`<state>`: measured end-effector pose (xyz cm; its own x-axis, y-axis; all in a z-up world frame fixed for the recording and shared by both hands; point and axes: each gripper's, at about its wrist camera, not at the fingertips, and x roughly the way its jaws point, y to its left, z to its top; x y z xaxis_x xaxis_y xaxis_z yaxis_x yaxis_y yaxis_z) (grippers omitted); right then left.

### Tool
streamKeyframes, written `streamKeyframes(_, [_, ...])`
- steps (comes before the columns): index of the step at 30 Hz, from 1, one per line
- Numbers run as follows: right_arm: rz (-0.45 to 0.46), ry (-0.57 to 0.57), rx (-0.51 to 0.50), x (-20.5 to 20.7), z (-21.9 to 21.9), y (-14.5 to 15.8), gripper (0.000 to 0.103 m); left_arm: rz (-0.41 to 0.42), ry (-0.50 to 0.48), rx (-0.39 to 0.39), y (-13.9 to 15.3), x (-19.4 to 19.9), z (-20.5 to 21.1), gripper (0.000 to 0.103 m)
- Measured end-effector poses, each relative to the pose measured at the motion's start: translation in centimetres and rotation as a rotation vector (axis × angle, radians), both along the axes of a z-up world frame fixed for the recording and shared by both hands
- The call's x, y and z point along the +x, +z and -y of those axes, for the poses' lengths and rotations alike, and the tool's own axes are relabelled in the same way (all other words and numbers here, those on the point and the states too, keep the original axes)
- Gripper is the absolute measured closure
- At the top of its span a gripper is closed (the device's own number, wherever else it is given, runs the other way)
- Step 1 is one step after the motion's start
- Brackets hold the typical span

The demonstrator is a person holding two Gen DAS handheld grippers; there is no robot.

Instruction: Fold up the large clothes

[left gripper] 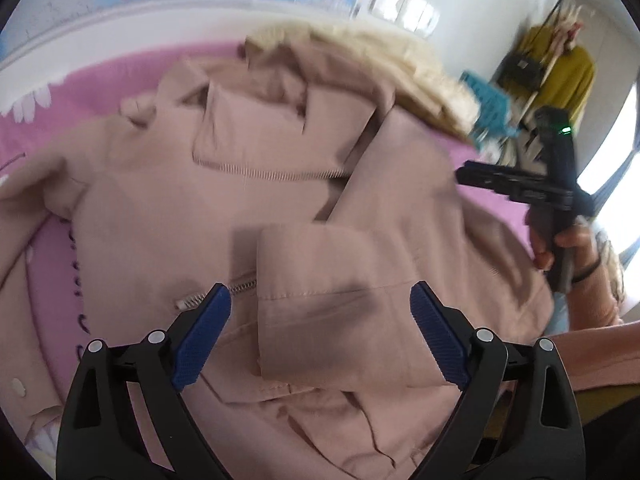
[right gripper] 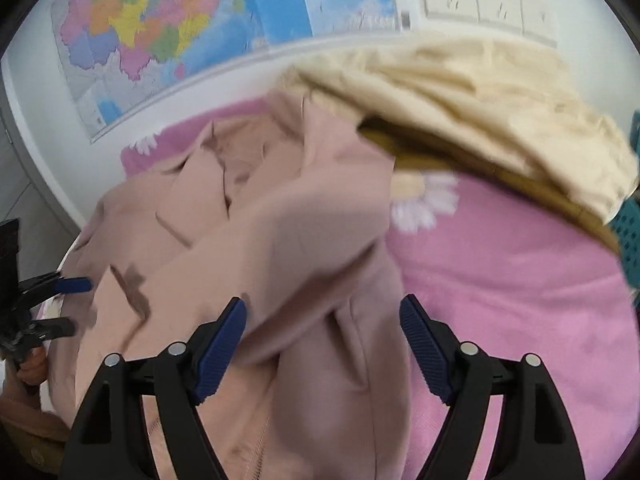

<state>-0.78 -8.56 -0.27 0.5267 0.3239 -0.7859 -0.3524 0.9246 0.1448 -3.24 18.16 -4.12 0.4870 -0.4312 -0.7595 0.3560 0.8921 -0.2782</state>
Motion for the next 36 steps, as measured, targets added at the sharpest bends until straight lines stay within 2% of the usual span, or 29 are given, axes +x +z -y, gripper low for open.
streamKeyframes(3, [-0.010,0.088,-0.033,-0.8,-1.0,-1.0,0.016,-0.031,-0.009,0.024,-1.1,0.6,0.6,0.019])
streamKeyframes(5, [0.009,0.132,-0.096,-1.5,-2.1,-1.2,0.016,-0.045,-0.001,0.037,-1.6,1.1,0.8,0.043])
streamKeyframes(6, [0.018,0.157,-0.138,-1.7,-2.6,-1.5,0.017,-0.045,0.015,0.047,-1.7,1.5,0.7,0.051])
streamKeyframes(7, [0.027,0.163,-0.165,-1.9,-2.8,-1.8,0.021,-0.046,0.026,0.053,-1.8,1.8,0.7,0.068])
streamKeyframes(8, [0.028,0.166,-0.192,-1.8,-3.2,-2.2,0.025,-0.051,0.039,0.049,-1.9,2.3,0.5,0.081])
streamKeyframes(9, [0.017,0.169,-0.216,-1.5,-3.6,-2.8,0.040,-0.053,0.059,0.034,-1.8,2.8,0.1,0.086])
streamKeyframes(10, [0.010,0.171,-0.226,-1.5,-3.5,-3.1,0.060,-0.046,0.074,0.023,-1.4,2.9,-0.1,0.092])
streamKeyframes(12, [0.001,0.170,-0.197,-1.3,-3.2,-3.3,0.076,-0.010,0.102,0.023,-0.7,3.3,-0.4,0.094])
streamKeyframes(14, [0.039,0.127,-0.175,-1.6,-2.1,-2.2,0.102,0.040,0.132,0.029,0.6,3.6,-0.7,0.095])
streamKeyframes(16, [0.079,0.047,-0.170,-1.9,-0.4,-0.9,0.101,0.084,0.152,-0.001,1.9,3.6,-1.2,0.095])
streamKeyframes(18, [0.093,0.000,-0.088,-2.3,1.9,0.2,0.101,0.127,0.167,-0.022,3.0,3.6,-1.6,0.095])
streamKeyframes(21, [0.108,-0.090,-0.043,-2.8,4.3,0.9,0.101,0.179,0.176,-0.072,4.4,3.5,-2.4,0.095])
streamKeyframes(24, [0.026,-0.163,0.089,-2.2,7.2,-0.6,0.101,0.213,0.226,-0.113,4.7,3.3,-3.9,0.095])
streamKeyframes(27, [-0.072,-0.185,0.111,-1.7,8.5,-2.9,0.099,0.160,0.269,-0.150,3.2,3.6,-5.8,0.093])
streamKeyframes(29, [-0.076,-0.176,0.090,-1.8,8.2,-2.7,0.090,0.108,0.277,-0.085,2.1,3.7,-6.2,0.089])
streamKeyframes(30, [-0.049,-0.158,0.077,-1.9,7.9,-1.8,0.073,0.104,0.278,-0.047,1.8,3.5,-6.2,0.087])
streamKeyframes(31, [-0.023,-0.150,0.062,-2.0,7.8,-1.1,0.044,0.111,0.273,-0.016,1.7,3.2,-6.2,0.075])
streamKeyframes(32, [0.034,-0.135,0.040,-2.1,7.4,0.4,0.036,0.123,0.264,-0.017,1.9,2.8,-6.4,0.056])
streamKeyframes(33, [0.068,-0.112,0.041,-2.1,7.3,1.3,0.033,0.135,0.256,-0.026,2.1,2.5,-6.7,0.048])
streamKeyframes(34, [0.088,-0.075,0.056,-2.0,6.7,2.2,0.031,0.156,0.254,-0.038,2.6,2.2,-6.9,0.035])
streamKeyframes(36, [0.112,-0.003,0.066,-0.9,5.3,3.3,0.029,0.178,0.236,-0.063,3.2,2.0,-7.0,0.030])
